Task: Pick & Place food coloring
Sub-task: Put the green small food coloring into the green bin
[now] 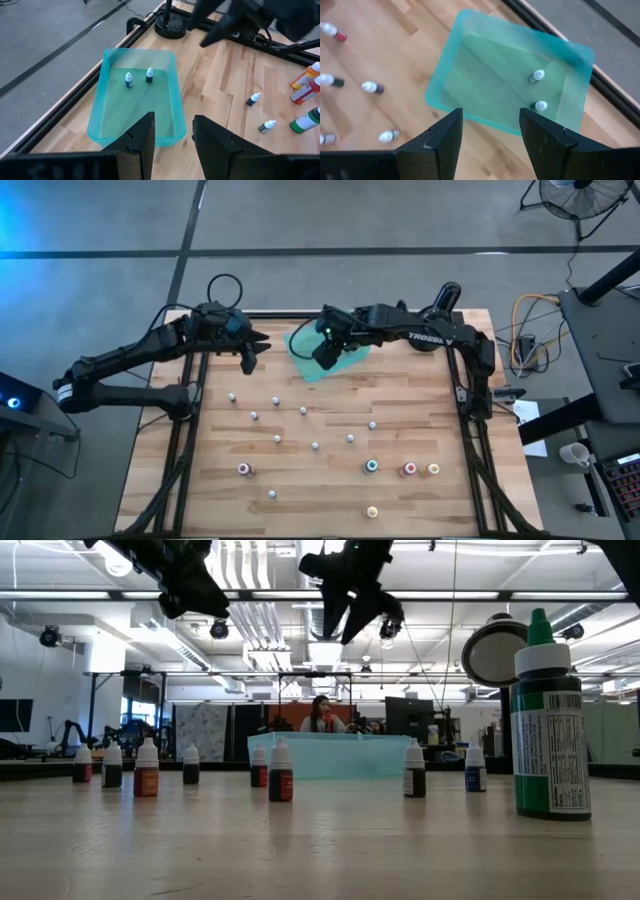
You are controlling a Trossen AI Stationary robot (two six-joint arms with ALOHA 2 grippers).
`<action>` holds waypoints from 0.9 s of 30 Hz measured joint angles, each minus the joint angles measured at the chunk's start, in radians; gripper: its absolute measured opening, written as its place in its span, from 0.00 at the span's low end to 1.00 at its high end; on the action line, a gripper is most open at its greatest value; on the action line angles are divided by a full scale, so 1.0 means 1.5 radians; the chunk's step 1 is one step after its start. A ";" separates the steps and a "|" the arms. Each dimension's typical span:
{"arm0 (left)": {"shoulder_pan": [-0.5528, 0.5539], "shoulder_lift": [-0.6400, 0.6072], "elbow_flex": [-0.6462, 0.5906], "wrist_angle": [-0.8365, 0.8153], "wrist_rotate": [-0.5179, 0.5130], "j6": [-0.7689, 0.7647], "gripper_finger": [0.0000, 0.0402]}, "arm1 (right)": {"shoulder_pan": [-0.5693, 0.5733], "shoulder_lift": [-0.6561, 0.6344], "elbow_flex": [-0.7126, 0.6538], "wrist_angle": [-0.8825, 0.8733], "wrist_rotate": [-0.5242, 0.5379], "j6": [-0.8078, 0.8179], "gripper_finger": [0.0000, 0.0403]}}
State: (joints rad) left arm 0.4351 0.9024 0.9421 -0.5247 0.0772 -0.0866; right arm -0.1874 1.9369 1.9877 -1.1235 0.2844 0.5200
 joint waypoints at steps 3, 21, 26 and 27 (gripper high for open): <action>0.000 0.000 0.000 0.000 0.002 -0.091 0.26 | 0.019 0.000 0.000 -0.016 0.000 0.002 0.47; -0.007 -0.008 0.003 -0.089 0.163 -0.230 0.26 | 0.057 0.000 0.000 -0.033 0.005 0.055 0.47; -0.020 -0.038 0.011 -0.299 0.110 -0.106 0.26 | 0.059 0.000 0.000 -0.032 0.004 0.072 0.47; -0.020 -0.042 0.011 -0.331 0.095 -0.098 0.26 | 0.060 0.000 0.000 -0.032 0.004 0.073 0.47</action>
State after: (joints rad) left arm 0.4049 0.8390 0.9592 -1.0208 0.2202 -0.2342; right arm -0.0975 1.9369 1.9877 -1.1711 0.2910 0.6290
